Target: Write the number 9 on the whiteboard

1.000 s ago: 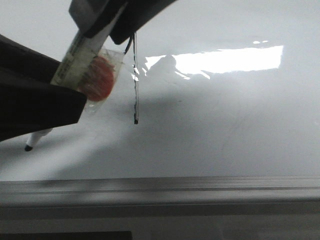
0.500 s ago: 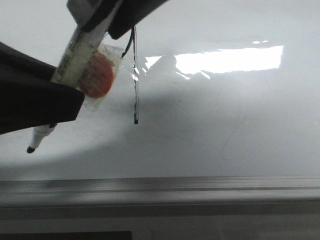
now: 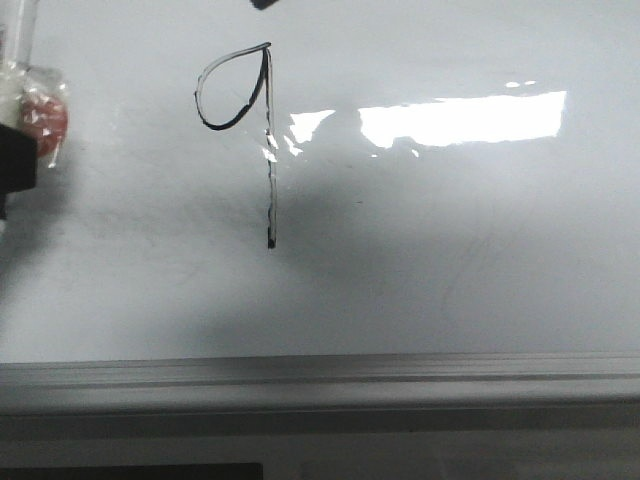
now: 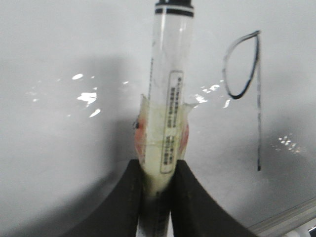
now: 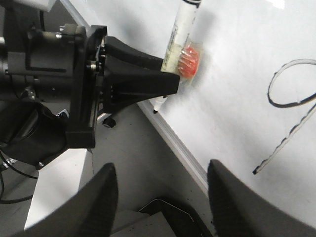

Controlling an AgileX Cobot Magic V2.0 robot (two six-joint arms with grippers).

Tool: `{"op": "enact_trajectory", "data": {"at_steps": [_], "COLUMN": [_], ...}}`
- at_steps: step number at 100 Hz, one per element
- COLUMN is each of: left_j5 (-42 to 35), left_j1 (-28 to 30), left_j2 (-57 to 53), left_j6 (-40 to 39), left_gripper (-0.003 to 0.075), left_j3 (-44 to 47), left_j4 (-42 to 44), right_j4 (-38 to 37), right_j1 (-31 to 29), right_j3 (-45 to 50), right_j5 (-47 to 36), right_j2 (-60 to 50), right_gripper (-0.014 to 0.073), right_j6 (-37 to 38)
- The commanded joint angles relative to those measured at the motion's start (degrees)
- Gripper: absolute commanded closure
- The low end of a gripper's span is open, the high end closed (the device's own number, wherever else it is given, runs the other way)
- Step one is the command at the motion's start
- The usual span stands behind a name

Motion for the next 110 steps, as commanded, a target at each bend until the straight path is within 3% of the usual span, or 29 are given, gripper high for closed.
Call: {"op": "enact_trajectory", "data": {"at_steps": [1, 92, 99, 110], "left_j5": [0.3, -0.5, 0.7, 1.2], "left_j1": [-0.3, -0.3, -0.3, -0.3], "left_j2": [0.0, 6.6, 6.6, 6.6], "left_j6": [2.2, 2.2, 2.2, 2.1], "left_gripper": [0.0741, 0.0736, 0.0684, 0.0533], "left_j3": [-1.7, -3.2, -3.2, -3.2], "left_j4": [-2.8, -1.1, 0.5, 1.3], "right_j4": [1.0, 1.0, 1.0, 1.0], "right_j1": [-0.2, -0.2, -0.2, -0.2], "right_j3": [-1.9, -1.9, -1.9, -1.9], "right_j5": [-3.8, -3.1, -3.0, -3.0], "right_j2": [-2.0, -2.1, -2.1, -2.1], "right_gripper": [0.0242, 0.0251, 0.0251, 0.0251], "right_j6": [-0.4, -0.4, -0.4, -0.4]}}
